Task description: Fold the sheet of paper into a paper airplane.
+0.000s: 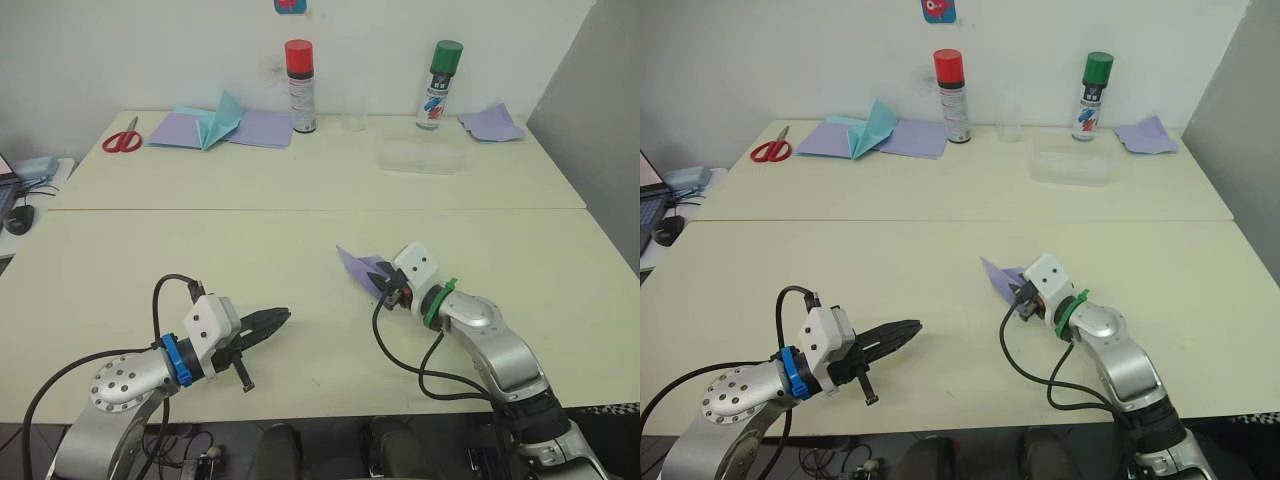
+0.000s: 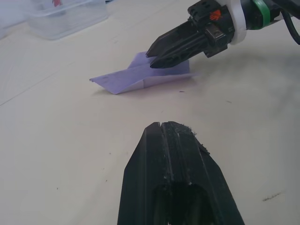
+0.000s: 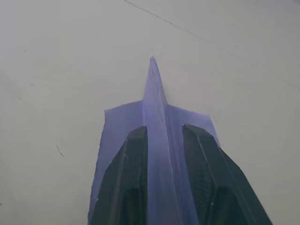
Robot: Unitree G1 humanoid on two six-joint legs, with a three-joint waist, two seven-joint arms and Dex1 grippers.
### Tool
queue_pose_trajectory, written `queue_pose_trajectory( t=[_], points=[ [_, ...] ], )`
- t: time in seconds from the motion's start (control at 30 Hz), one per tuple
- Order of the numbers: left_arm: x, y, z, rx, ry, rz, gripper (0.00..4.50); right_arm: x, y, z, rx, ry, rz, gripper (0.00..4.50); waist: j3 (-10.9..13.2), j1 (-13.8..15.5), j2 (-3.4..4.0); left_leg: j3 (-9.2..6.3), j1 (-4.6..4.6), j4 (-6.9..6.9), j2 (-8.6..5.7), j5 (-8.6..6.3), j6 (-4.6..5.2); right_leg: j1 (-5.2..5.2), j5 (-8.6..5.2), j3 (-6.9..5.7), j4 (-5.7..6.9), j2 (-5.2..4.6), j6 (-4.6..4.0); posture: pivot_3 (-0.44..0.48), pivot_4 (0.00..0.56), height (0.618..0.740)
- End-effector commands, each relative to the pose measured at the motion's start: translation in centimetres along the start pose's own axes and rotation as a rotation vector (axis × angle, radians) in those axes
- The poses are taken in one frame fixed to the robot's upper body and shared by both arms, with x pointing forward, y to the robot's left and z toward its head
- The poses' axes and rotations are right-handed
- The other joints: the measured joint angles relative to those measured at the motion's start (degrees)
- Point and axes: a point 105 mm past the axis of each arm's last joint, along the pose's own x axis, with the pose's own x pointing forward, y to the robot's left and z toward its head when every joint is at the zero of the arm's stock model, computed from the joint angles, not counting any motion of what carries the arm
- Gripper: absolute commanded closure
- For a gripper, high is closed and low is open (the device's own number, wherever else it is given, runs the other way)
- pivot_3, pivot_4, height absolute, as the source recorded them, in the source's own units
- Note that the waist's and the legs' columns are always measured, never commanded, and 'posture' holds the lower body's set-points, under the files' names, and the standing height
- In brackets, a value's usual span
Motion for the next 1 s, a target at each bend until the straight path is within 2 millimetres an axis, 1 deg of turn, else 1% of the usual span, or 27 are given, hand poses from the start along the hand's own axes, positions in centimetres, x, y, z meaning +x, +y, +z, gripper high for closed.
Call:
queue_pose_trajectory(
  t=[0.03, 0.17, 0.27, 0.37, 0.43, 0.57, 0.7, 0.77, 0.83, 0.9, 1.0],
  points=[
    [0.0, -0.3, 0.9, 0.026, -0.022, -0.001, 4.5, 0.1, 0.1, 0.5, -0.012, -0.002, 0.029, 3.29, 0.0, 0.0, 0.0, 0.0, 0.0, 0.0, 0.0, 0.0, 0.0, 0.0, 0.0, 0.0, 0.0, 0.0, 0.0, 0.0, 0.15, 0.74],
    [0.0, -0.5, 1.1, 0.028, -0.025, 0.0, 4.5, 0.2, 0.4, 0.1, -0.005, 0.034, 0.058, 3.29, 0.0, 0.0, 0.0, 0.02, 0.0, 0.0, 0.0, 0.0, 0.0, 0.0, 0.0, 0.0, 0.0, -0.01, 0.0, 0.0, 0.15, 0.74],
    [0.1, -0.5, 1.2, 0.03, -0.028, 0.006, 4.5, 0.4, 0.7, -0.2, 0.043, 0.053, 0.057, 3.29, 0.0, 0.0, 0.0, -0.01, 0.0, 0.0, 0.01, 0.0, 0.0, 0.0, 0.0, 0.01, 0.0, -0.01, 0.0, 0.0, 0.15, 0.74],
    [0.1, -0.5, 1.3, 0.031, -0.03, 0.015, 4.5, 0.4, 0.5, -0.4, 0.067, 0.057, 0.021, 3.92, 0.0, -0.02, 0.0, -0.01, 0.0, 0.0, 0.01, 0.0, 0.0, 0.0, 0.0, 0.01, 0.0, 0.0, 0.0, 0.0, 0.15, 0.74],
    [0.2, -0.5, 1.4, 0.031, -0.032, 0.019, 4.5, 0.3, 0.4, -0.3, 0.08, 0.05, 0.002, 4.49, 0.0, 0.0, 0.0, -0.02, 0.0, 0.0, 0.01, 0.0, 0.0, 0.0, 0.0, 0.0, 0.0, 0.0, 0.0, 0.0, 0.15, 0.74],
    [0.3, -0.6, 1.6, 0.03, -0.039, 0.025, 4.5, -0.2, -0.2, 0.2, 0.107, 0.018, -0.047, 4.49, 0.0, 0.01, 0.0, -0.01, -0.01, 0.0, 0.0, 0.0, 0.0, 0.0, 0.0, 0.01, 0.0, -0.01, 0.0, 0.0, 0.15, 0.74],
    [1.0, -0.4, 2.3, 0.023, -0.067, 0.016, 4.5, -1.4, -1.8, 1.8, 0.183, -0.089, -0.176, 4.49, 0.0, 0.02, 0.0, -0.02, -0.02, 0.0, 0.01, 0.0, 0.0, 0.0, 0.0, 0.01, 0.0, -0.02, 0.0, 0.0, 0.15, 0.74],
    [1.7, -0.3, 3.2, 0.009, -0.096, -0.01, 4.5, -2.0, -3.3, 1.4, 0.221, -0.078, -0.283, 4.49, 0.0, 0.01, 0.0, -0.04, -0.02, 0.01, 0.0, 0.0, 0.0, 0.0, 0.0, 0.0, 0.0, -0.01, 0.01, 0.0, 0.15, 0.74],
    [2.4, -0.3, 3.8, 0.002, -0.112, -0.038, 4.5, -2.1, -4.1, 0.4, 0.289, -0.042, -0.358, 4.49, -0.01, 0.05, -0.01, -0.06, -0.02, 0.02, -0.01, 0.0, 0.0, 0.02, 0.03, -0.02, 0.01, 0.0, 0.05, 0.0, 0.15, 0.74],
    [2.9, -0.2, 4.1, 0.004, -0.112, -0.061, 4.5, -1.8, -4.6, -0.6, 0.343, -0.008, -0.415, 4.49, -0.01, 0.02, -0.01, -0.04, 0.0, 0.04, -0.04, 0.01, -0.01, 0.04, 0.04, -0.01, 0.01, 0.01, 0.08, 0.0, 0.15, 0.74],
    [3.3, 0.6, 4.1, 0.015, -0.105, -0.076, 4.5, -1.3, -5.3, -1.6, 0.369, 0.047, -0.488, 4.49, -0.01, -0.25, -0.01, 0.04, 0.01, 0.04, -0.07, 0.01, -0.01, 0.01, 0.05, -0.01, 0.01, 0.02, 0.09, 0.0, 0.15, 0.74]
  ],
)
